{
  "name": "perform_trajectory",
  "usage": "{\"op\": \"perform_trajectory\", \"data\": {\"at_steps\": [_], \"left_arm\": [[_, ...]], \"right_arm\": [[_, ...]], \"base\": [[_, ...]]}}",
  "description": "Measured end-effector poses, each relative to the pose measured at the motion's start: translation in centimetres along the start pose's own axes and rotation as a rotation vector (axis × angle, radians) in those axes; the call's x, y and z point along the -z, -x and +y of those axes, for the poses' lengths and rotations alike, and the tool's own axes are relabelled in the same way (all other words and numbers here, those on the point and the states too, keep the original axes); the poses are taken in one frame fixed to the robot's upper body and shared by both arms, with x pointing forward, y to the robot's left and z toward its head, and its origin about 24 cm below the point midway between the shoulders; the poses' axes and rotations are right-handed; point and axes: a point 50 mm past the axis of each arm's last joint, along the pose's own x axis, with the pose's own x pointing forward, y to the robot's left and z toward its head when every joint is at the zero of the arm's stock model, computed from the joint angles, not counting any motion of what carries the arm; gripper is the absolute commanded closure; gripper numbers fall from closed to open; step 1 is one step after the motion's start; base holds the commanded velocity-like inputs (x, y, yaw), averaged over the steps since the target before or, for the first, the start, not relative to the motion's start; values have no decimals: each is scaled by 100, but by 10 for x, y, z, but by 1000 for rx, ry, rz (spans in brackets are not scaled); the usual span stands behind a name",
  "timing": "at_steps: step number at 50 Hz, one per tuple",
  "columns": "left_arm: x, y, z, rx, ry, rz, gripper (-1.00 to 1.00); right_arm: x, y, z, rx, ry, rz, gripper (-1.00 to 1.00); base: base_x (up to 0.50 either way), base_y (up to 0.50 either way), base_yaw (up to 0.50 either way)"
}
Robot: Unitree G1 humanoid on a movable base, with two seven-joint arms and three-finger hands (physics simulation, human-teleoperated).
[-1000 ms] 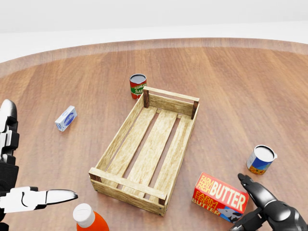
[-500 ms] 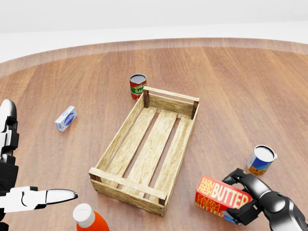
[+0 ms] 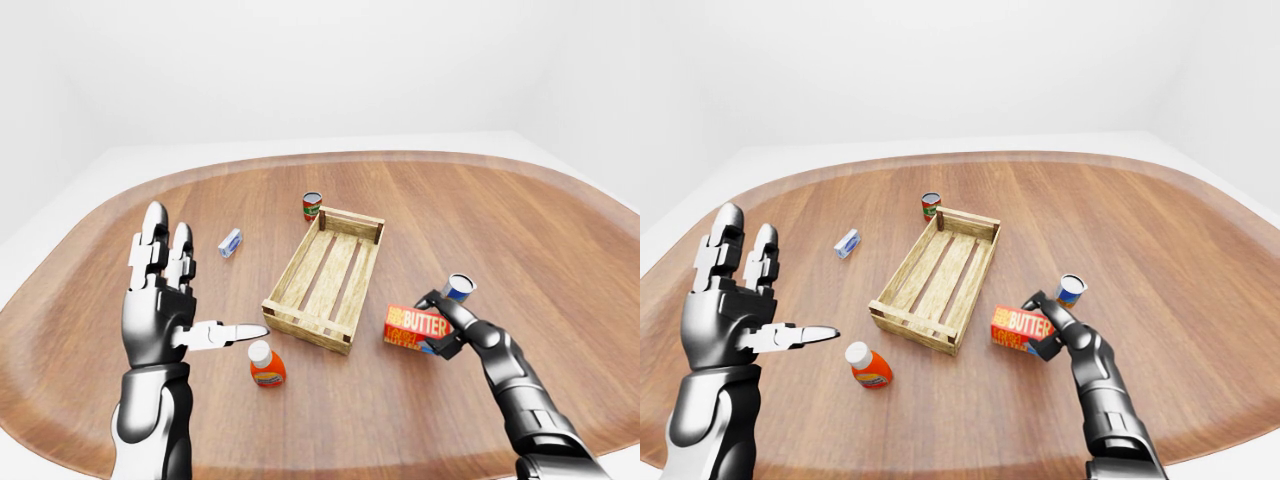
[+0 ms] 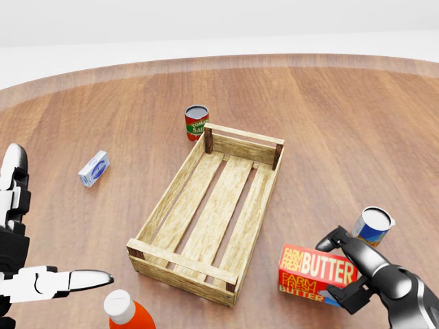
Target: Pick up the butter and put it in the tray.
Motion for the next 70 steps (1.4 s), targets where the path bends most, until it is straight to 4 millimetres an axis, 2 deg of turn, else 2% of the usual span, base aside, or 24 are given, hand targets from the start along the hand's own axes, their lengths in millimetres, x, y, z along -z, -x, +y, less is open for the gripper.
{"op": "perform_trajectory", "data": {"at_steps": [16,35,54,70], "left_arm": [[0,0,0,0,-1,2,-100],[-1,0,1,-1,-1,-4,-100],[-1,0,1,-3,1,-7,-100],[-1,-2,2,-7,3,-8,-100]], "right_arm": [[-32,22,-21,49,118,-139,100],[-92,42,-39,111,266,-308,100],[-143,39,-50,153,238,-455,100],[-168,13,-45,148,49,-489,100]], "base": [[0,0,0],[0,0,0],[0,0,0],[0,0,0]]}}
